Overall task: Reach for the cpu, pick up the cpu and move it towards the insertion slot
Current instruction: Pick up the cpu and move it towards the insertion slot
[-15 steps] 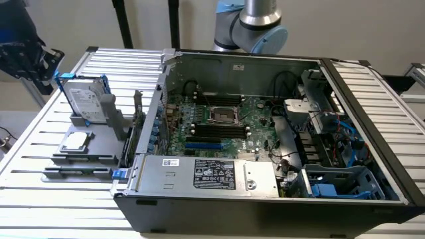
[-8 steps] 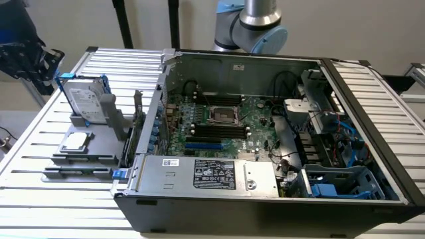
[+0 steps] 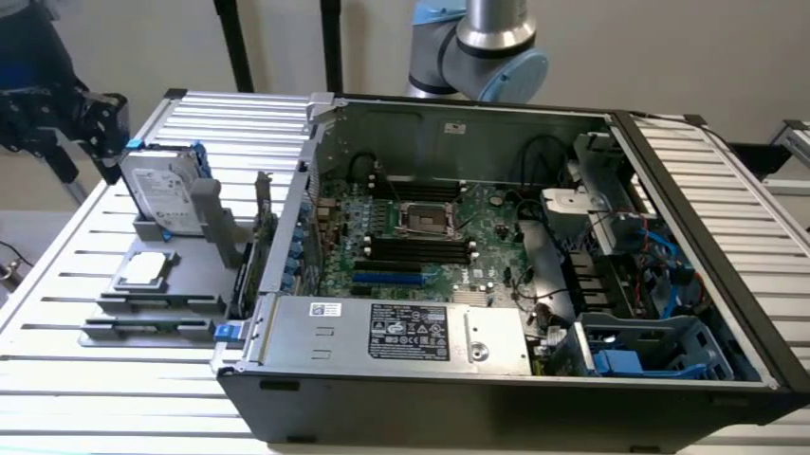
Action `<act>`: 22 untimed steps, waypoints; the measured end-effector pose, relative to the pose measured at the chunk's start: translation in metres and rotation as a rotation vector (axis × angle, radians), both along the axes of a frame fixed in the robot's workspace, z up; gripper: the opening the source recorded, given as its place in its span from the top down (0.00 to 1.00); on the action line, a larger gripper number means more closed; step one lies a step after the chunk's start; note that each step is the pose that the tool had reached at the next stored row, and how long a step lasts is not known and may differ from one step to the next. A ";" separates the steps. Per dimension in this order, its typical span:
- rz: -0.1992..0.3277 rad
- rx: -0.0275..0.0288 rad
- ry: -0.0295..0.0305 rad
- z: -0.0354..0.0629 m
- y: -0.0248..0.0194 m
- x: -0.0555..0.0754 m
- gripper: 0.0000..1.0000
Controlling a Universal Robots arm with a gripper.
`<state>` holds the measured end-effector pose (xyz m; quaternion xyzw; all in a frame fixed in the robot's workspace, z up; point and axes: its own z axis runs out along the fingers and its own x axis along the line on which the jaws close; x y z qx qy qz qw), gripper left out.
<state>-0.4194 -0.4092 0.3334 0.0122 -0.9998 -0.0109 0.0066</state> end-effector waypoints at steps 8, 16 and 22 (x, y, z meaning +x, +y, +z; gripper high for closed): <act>0.000 0.0021 0.0000 -0.0143 -0.0001 0.000 0.29; 0.000 0.0038 0.0001 -0.0289 -0.0012 0.000 0.29; 0.000 0.0111 0.0001 -0.0398 -0.0079 0.000 0.29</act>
